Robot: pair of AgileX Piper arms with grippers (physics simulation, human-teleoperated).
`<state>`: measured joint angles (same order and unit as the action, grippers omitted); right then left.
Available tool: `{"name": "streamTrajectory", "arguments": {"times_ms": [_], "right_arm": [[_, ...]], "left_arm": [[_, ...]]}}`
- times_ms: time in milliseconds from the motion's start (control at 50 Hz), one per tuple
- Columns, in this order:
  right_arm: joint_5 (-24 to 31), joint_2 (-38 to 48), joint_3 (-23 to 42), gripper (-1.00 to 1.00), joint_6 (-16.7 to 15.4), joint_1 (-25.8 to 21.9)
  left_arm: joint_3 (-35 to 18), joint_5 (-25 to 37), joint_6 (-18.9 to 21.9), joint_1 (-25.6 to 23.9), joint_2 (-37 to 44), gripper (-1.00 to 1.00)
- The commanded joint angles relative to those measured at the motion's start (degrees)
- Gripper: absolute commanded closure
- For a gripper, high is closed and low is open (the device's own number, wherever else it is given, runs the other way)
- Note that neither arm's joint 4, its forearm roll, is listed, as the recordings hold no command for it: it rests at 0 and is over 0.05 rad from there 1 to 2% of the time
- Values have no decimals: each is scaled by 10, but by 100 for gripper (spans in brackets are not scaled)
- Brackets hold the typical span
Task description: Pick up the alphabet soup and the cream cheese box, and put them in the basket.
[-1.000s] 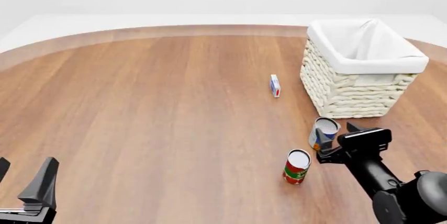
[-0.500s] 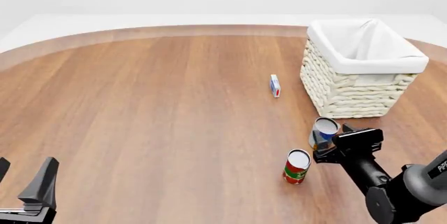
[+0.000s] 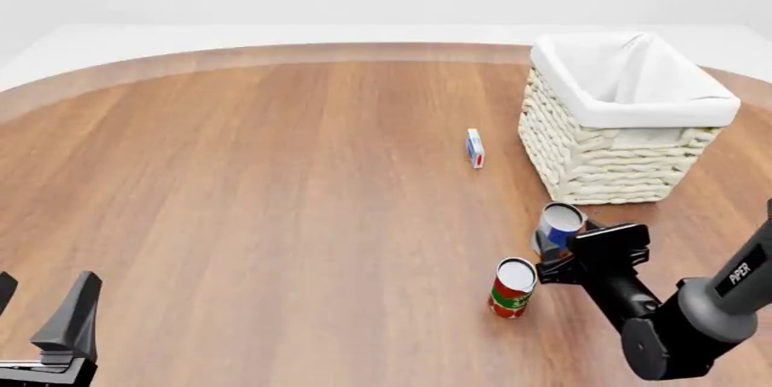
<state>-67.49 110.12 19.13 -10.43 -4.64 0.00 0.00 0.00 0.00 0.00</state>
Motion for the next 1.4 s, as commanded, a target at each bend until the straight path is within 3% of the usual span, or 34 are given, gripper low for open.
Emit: {"name": "streamTrajectory", "arguments": {"times_ms": [20, 480, 500, 920, 1400], "right_arm": [[1, 18, 8, -100, -1, -2], [6, 92, 46, -100, -10, 7], [4, 90, 45, 100, -11, 8], [0, 56, 20, 100, -11, 12], [40, -73, -23, 100, -6, 3]], "left_arm": [[0, 0, 0, 0, 0, -100], [0, 0, 0, 0, 0, -100], [0, 0, 0, 0, 0, -100], [0, 0, 0, 0, 0, -100], [0, 0, 0, 0, 0, -100]]}}
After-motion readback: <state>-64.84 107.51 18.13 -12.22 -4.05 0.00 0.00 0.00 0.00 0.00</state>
